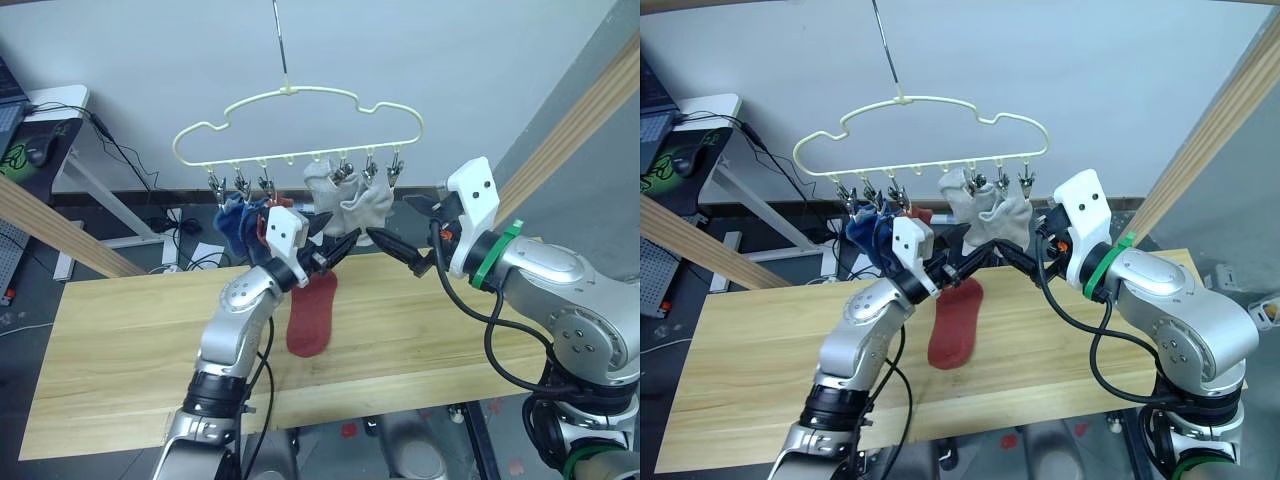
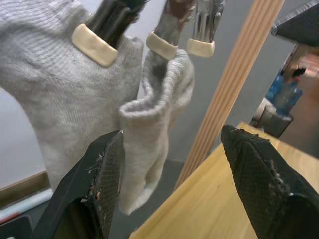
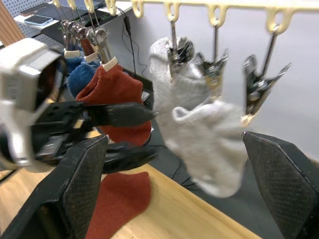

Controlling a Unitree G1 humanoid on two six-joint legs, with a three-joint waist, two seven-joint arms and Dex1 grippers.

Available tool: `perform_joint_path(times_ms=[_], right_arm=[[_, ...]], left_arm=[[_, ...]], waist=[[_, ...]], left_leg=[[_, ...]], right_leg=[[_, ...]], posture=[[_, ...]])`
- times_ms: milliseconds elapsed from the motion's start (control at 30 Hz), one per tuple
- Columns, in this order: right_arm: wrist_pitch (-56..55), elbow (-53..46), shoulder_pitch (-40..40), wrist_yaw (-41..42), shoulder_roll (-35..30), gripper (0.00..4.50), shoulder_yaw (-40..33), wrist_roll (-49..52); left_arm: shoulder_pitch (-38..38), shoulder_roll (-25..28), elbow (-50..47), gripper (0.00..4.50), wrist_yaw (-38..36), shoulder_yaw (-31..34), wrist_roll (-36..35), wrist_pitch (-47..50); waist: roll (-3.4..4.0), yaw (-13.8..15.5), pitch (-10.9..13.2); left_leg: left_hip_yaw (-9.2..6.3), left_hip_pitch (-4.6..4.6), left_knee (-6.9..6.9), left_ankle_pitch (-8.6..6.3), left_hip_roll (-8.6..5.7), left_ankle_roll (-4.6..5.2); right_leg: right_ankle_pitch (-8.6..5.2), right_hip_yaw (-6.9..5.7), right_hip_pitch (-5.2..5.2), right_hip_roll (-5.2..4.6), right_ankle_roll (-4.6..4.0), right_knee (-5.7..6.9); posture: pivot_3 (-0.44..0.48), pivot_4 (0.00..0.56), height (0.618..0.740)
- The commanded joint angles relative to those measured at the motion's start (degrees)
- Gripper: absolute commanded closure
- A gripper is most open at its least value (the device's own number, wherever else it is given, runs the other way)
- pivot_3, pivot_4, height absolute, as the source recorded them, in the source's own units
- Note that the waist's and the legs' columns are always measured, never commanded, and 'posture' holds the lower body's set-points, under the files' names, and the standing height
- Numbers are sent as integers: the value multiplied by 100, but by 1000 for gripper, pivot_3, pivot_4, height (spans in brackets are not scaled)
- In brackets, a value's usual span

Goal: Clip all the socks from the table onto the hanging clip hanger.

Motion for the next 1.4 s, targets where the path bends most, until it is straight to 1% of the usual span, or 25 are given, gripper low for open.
perform_joint_path(times_ms=[33,167,300,333,433,567,700,800,1200,1400], right_arm=[[-384,-190,104,-112,-98,0,-48,-182],[-557,-174,214,-215,-54,0,-84,-266],[-745,-97,300,-434,100,0,-2,-447],[-792,-64,310,-508,155,382,37,-518],[-928,21,333,-657,258,1238,168,-698],[-1133,182,332,-873,429,1238,333,-981],[-1386,464,299,-1028,588,1238,514,-1281],[-1569,652,253,-1111,731,1238,590,-1452],[-2197,1341,-130,-1343,1340,1238,794,-2017],[-2451,1668,-310,-1552,1466,1238,778,-2405]], left_arm=[[320,386,-901,1186,-386,11,-314,222],[521,784,-1436,1186,-557,88,-509,450],[573,1056,-1822,1186,-649,198,-766,691],[559,1117,-1898,1136,-676,218,-828,732],[476,1254,-2058,1136,-734,311,-1041,886],[294,1477,-2205,1136,-834,472,-1387,1126],[81,1788,-2328,1136,-954,744,-1999,1637],[-47,1921,-2321,1136,-990,819,-2129,1715],[-223,2027,-2225,1136,-998,775,-2122,1702],[-239,2041,-2191,1136,-1014,756,-2055,1682]], waist=[[0,6,-1],[-5,20,-4],[-12,20,-13],[-12,20,-13],[-13,21,-14],[-14,24,-15],[-15,25,-16],[-15,28,-17],[-30,39,-36],[-32,66,-40]], left_leg=[[1,0,-1,0,2,0],[2,0,0,0,3,-1],[1,2,1,0,3,-1],[1,2,1,0,3,-1],[1,2,1,1,3,-1],[1,2,0,1,3,-1],[0,2,1,1,4,-1],[0,2,1,1,3,-2],[0,2,1,1,4,-2],[0,2,2,1,3,-2]], right_leg=[[0,2,0,2,0,-1],[0,2,0,1,1,-1],[-1,1,1,1,2,0],[-2,1,1,1,3,0],[-2,1,1,2,2,1],[0,0,1,2,0,1],[0,1,1,2,0,2],[0,1,1,3,-1,1],[2,1,0,2,-3,2],[2,1,0,2,-4,3]], posture=[[-224,282,740],[-211,276,740],[-199,275,740],[-197,274,740],[-191,275,740],[-187,273,740],[-179,269,740],[-174,266,740],[-163,261,740],[-158,261,740]])
